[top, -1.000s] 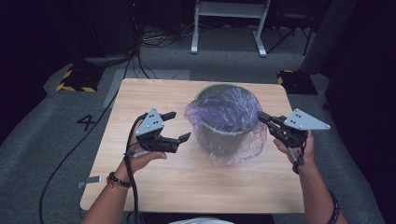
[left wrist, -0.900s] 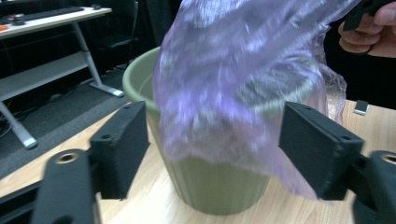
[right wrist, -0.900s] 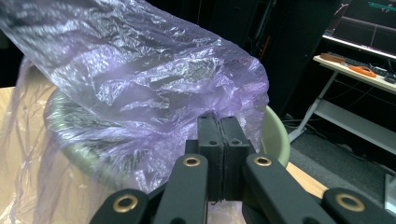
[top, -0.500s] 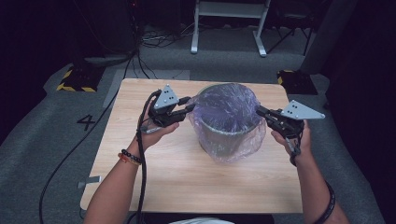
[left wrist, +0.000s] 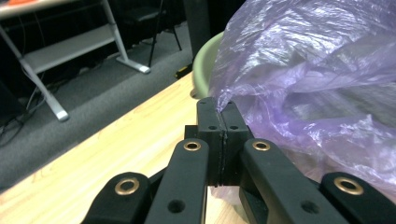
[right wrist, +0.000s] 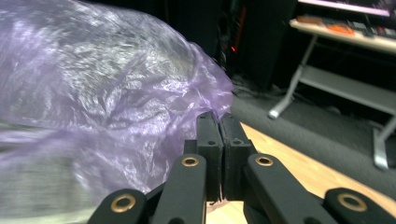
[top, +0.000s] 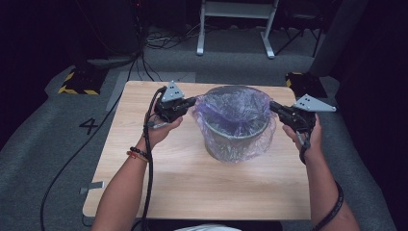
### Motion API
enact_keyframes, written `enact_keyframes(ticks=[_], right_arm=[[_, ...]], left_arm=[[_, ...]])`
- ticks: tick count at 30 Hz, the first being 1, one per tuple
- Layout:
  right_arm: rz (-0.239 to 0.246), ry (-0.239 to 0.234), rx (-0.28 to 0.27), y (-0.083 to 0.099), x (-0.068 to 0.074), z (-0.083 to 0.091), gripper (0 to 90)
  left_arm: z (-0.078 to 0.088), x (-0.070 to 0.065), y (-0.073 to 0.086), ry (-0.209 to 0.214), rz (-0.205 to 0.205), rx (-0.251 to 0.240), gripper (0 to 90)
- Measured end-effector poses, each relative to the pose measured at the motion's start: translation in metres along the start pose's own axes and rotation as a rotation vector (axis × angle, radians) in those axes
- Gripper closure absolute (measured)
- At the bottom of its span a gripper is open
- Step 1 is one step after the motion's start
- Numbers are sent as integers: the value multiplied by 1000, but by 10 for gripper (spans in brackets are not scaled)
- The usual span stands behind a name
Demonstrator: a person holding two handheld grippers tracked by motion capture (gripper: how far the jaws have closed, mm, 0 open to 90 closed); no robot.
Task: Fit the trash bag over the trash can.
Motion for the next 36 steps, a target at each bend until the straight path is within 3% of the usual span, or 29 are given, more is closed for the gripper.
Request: enact_keyframes(ticks=[10, 21, 26, 28, 32, 34, 36], right_arm=[[-91, 28, 71, 27, -19, -28, 889], [-131, 35, 99, 47, -26, -45, 890], [-159, 25, 106, 55, -27, -52, 892], [-161, 21, 117, 59, -26, -56, 892], [-174, 11, 140, 68, -24, -62, 892], [-176, -3, 146, 72, -23, -64, 893], [-167, -26, 155, 76, -19, -66, 895]], left_arm=[[-25, 19, 15, 5, 92, 36, 896], [-47, 30, 29, 17, 171, 38, 893], [-58, 28, 32, 32, 171, 58, 892], [-63, 29, 34, 12, 172, 74, 858], [-65, 29, 36, 26, 192, 66, 818], [-65, 31, 36, 27, 216, 60, 712], [-65, 30, 37, 56, 216, 56, 780]])
Point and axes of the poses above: each handheld gripper's, and its own axes: z roughly backward along the jaws, y roughly out of its underside, x roughly to its left, the point moved 7 cm from there along -z, roughly forward along the jaws, and after that the axes turned 10 degrees about z, right-handed, at the moved point
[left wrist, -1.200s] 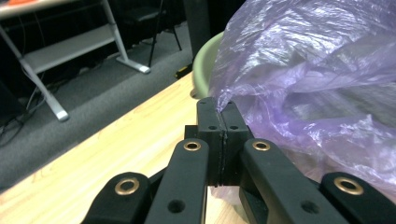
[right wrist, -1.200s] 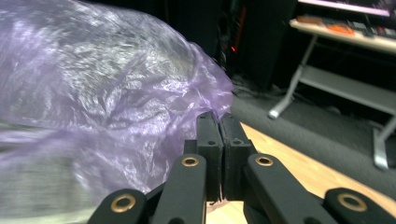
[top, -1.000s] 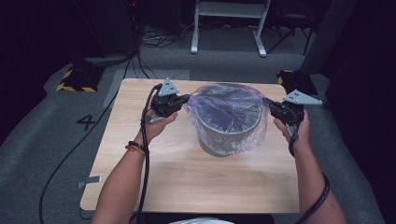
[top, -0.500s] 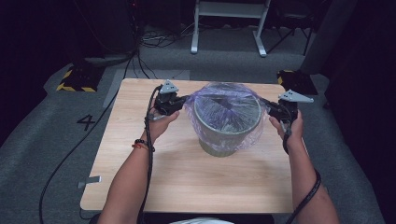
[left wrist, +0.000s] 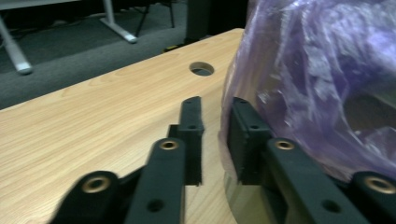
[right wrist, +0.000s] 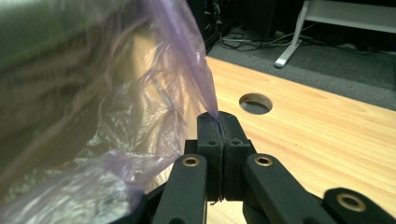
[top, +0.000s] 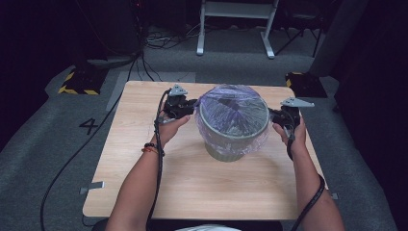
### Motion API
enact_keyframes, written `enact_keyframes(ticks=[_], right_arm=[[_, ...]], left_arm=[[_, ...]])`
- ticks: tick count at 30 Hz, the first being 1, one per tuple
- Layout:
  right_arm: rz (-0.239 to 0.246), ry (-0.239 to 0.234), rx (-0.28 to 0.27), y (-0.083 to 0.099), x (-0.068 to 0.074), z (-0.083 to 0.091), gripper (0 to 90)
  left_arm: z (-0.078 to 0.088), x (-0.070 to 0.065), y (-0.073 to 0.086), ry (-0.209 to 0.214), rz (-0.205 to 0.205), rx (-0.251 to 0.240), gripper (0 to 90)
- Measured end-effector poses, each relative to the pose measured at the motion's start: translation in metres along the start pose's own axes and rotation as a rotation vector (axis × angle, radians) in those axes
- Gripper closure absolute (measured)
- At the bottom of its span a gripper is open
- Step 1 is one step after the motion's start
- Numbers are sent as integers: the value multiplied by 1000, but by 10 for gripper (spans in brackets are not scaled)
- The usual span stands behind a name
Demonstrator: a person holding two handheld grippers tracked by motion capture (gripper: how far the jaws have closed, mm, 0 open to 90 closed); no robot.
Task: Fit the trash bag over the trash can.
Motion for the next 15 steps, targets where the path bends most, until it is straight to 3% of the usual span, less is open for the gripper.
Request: enact_keyframes(ticks=[3, 7, 10, 15], right_arm=[[7, -9, 3, 2, 3, 0, 900], [14, -21, 9, 4, 4, -2, 900], [21, -23, 23, 5, 6, -5, 900], [21, -18, 27, 5, 7, -8, 900]], left_arm=[[0, -1, 1, 10, -20, 7, 898], [-2, 1, -1, -7, -16, 13, 899], [-5, 3, 0, -2, 14, 19, 898], [-12, 5, 1, -22, 10, 46, 897]])
Point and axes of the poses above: each handheld gripper's, and its own axes: z roughly backward along the jaws, y roughly out of its underside, x roughly to its left, the point moved 7 cm from there along -z, roughly forward along the jaws, and after that the axes turned 10 degrees about z, right-handed, at the moved point
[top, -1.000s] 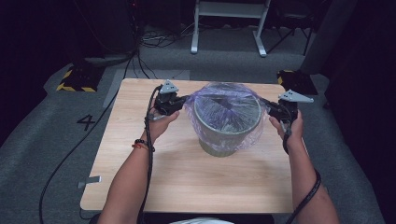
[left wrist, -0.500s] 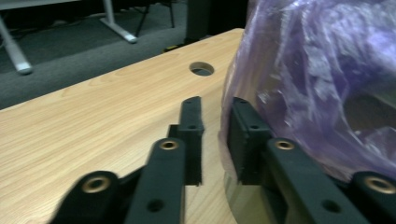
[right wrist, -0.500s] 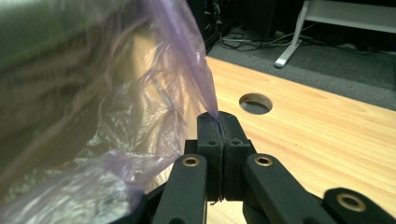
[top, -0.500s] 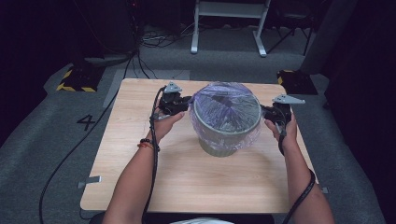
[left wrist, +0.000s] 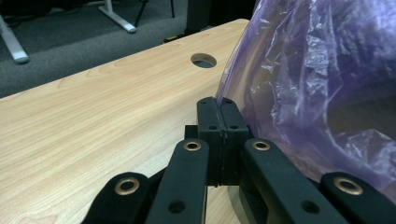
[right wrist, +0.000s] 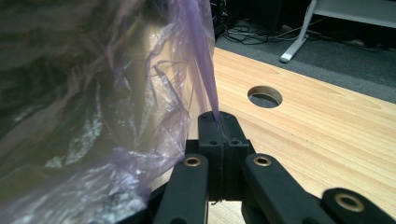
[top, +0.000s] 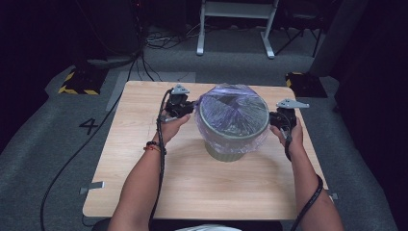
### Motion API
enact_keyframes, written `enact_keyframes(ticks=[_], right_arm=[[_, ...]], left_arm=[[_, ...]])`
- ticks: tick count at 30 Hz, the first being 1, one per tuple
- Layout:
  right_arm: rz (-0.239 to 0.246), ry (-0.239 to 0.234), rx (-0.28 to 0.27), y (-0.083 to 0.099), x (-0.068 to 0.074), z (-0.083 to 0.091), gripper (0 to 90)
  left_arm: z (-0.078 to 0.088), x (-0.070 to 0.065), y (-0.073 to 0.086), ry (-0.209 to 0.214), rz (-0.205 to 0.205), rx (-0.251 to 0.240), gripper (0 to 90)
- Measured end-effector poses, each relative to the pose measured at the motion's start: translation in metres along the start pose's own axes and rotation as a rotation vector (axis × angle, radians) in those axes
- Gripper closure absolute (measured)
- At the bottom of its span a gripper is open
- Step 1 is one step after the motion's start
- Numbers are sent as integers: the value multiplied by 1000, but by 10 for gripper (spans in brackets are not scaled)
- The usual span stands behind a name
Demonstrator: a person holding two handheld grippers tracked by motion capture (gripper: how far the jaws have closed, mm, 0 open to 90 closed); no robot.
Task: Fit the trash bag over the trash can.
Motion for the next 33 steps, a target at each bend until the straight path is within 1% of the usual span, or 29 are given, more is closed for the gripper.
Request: enact_keyframes(ticks=[1, 2, 4, 6, 8, 9, 11, 12, 14, 15, 16, 17, 18, 21, 22, 23, 24, 25, 26, 27, 28, 29, 30, 31, 32, 33], right_arm=[[-2, -1, -1, 0, 0, 0, 900], [-8, -2, -3, 0, -1, 0, 900], [-19, -11, -4, 1, -2, -2, 900], [-19, -23, 7, 3, -1, -4, 900], [-17, -34, 21, 4, 1, -6, 900], [-16, -39, 26, 5, 1, -7, 900], [-20, -46, 37, 7, 2, -8, 900], [-24, -50, 39, 8, 2, -9, 900], [-21, -49, 50, 12, 2, -9, 900], [-22, -50, 49, 13, 2, -9, 900], [-26, -50, 49, 15, 1, -8, 900], [-29, -48, 50, 16, 0, -7, 900], [-34, -48, 49, 18, 0, -6, 900], [-37, -47, 46, 22, -1, -3, 900], [-34, -44, 47, 24, -1, -1, 899], [-24, -41, 33, 24, -2, 1, 890], [-25, -46, 18, 24, -2, 3, 865], [-21, -41, 10, 24, -2, 5, 828], [-21, -24, 3, 24, -4, 8, 772], [-19, 4, -3, 24, -8, 11, 733], [-17, 13, -7, 23, -9, 14, 717], [-13, 17, -16, 23, -10, 17, 691], [-4, 23, -22, 22, -11, 21, 650], [4, 29, -24, 22, -13, 25, 616], [9, 35, -22, 22, -14, 30, 586], [16, 39, -24, 23, -15, 33, 560]], left_arm=[[-1, 0, 0, 1, 3, 1, 897], [-2, 1, 0, 11, 15, 8, 896], [-4, 3, 0, 11, 31, 9, 892], [-6, 4, 1, 21, 44, 16, 860], [-7, 5, 1, 20, 45, 19, 856], [-7, 5, 2, 17, 55, 17, 845], [-6, 6, 1, 1, 47, 17, 775], [-4, 7, 1, -7, 52, 7, 710], [2, 9, 0, -7, 60, -11, 575], [7, 10, 0, -13, 65, -28, 540], [12, 11, -1, -5, 70, -46, 503], [17, 12, -1, 0, 76, -59, 493], [23, 13, -1, -8, 70, -71, 472], [39, 14, 1, -18, 48, -98, 371], [45, 14, 3, -2, 50, -110, 366], [50, 14, 4, 13, 41, -117, 334], [54, 13, 5, 14, 33, -122, 308], [58, 12, 7, 18, 19, -129, 296], [63, 10, 9, 27, 3, -130, 291], [66, 8, 11, 33, -1, -127, 278], [69, 5, 13, 46, -13, -124, 267], [72, 1, 16, 57, -28, -117, 266], [75, -5, 19, 69, -53, -112, 254], [78, -11, 22, 90, -79, -111, 246], [80, -16, 25, 105, -91, -102, 246], [81, -22, 29, 119, -115, -91, 242]])
Point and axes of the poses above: each handheld gripper's, and its own axes: z roughly backward along the jaws, y roughly out of its underside, x roughly to its left, the point moved 7 cm from there along -z, roughly forward along the jaws, and after that the axes turned 10 degrees about z, right-handed, at the moved point
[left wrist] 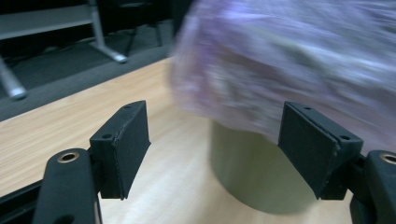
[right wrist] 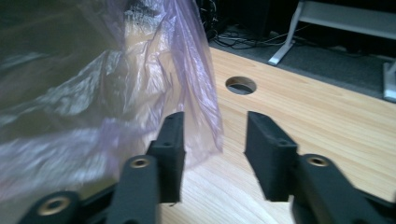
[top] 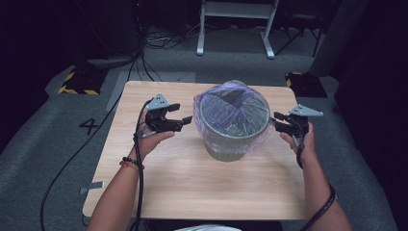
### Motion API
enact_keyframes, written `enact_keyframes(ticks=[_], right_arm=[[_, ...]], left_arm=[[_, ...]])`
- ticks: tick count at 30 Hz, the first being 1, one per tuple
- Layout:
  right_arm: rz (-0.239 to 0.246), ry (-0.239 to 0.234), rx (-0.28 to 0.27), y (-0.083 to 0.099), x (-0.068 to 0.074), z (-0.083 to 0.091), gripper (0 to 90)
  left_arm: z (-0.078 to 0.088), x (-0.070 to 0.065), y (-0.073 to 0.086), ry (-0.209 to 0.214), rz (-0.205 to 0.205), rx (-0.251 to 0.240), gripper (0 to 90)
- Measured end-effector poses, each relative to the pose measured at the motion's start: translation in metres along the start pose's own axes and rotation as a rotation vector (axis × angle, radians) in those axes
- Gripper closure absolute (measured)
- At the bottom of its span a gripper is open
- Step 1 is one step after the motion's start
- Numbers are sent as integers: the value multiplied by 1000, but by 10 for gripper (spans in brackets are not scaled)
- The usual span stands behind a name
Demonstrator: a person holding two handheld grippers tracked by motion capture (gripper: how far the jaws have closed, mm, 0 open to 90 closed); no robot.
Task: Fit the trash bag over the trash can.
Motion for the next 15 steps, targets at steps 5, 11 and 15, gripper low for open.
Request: enact_keyframes(ticks=[5, 11, 15], right_arm=[[79, 26, 8, 3, -1, 22, 400], [152, -39, -18, 7, 16, 41, 356], [188, -91, -67, 3, 32, 53, 327]], left_arm=[[1, -30, 12, 47, -78, 37, 226], [-10, -48, 21, 79, -110, 87, 242], [-15, -52, 21, 92, -103, 85, 279]])
Point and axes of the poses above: each handheld gripper's, and its own axes: z roughly backward along the jaws, y roughly out of its underside, x roughly to its left, the point moved 7 cm from there along -z, roughly forward along the jaws, and after that the axes turned 10 degrees about z, right-handed, at the moved point
